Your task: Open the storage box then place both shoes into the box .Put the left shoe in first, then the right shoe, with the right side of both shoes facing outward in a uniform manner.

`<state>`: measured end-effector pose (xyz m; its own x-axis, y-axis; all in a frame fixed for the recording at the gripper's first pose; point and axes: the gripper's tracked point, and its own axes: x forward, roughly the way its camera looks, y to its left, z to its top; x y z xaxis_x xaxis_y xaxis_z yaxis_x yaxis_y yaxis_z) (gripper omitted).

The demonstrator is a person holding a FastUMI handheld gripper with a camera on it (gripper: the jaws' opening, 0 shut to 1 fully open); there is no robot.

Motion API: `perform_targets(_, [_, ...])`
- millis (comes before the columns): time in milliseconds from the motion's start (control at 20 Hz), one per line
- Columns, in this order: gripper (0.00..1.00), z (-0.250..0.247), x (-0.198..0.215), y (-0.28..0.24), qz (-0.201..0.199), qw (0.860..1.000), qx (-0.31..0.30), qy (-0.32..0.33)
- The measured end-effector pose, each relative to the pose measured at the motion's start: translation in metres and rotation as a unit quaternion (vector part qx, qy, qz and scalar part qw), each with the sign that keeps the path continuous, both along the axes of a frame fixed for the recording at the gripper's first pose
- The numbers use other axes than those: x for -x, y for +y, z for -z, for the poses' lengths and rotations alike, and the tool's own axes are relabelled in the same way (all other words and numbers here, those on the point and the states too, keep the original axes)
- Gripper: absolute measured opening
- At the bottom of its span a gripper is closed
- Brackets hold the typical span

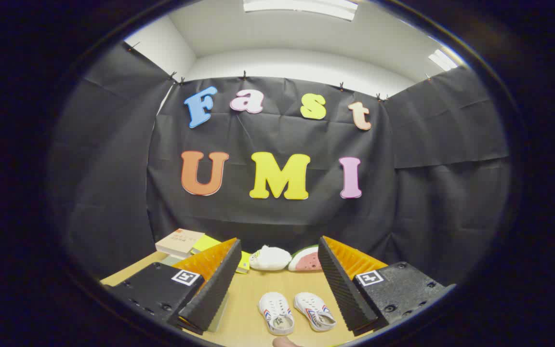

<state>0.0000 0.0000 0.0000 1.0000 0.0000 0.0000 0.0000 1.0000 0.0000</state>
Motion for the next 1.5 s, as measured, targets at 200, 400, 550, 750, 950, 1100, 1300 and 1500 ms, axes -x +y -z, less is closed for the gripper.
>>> perform_targets(200, [1.00, -0.002, -0.003, 0.005, -0.002, 1.000, 0.003, 0.000])
perform_targets(400, [1.00, -0.008, -0.002, 0.010, -0.005, 1.000, 0.000, -0.006])
perform_targets(550, [1.00, -0.008, -0.001, 0.009, 0.001, 1.000, 0.002, -0.003])
perform_targets(750, [1.00, -0.004, 0.001, 0.007, 0.005, 1.000, -0.001, 0.004])
perform_targets(950, [1.00, 0.018, -0.002, 0.005, 0.000, 0.999, -0.013, 0.036])
perform_targets(1100, [1.00, 0.034, -0.011, 0.005, -0.019, 0.997, -0.030, 0.068])
perform_targets(1300, [1.00, 0.062, -0.028, 0.001, -0.057, 0.989, -0.063, 0.125])
perform_targets(1500, [1.00, 0.086, -0.059, 0.014, -0.121, 0.970, -0.110, 0.182])
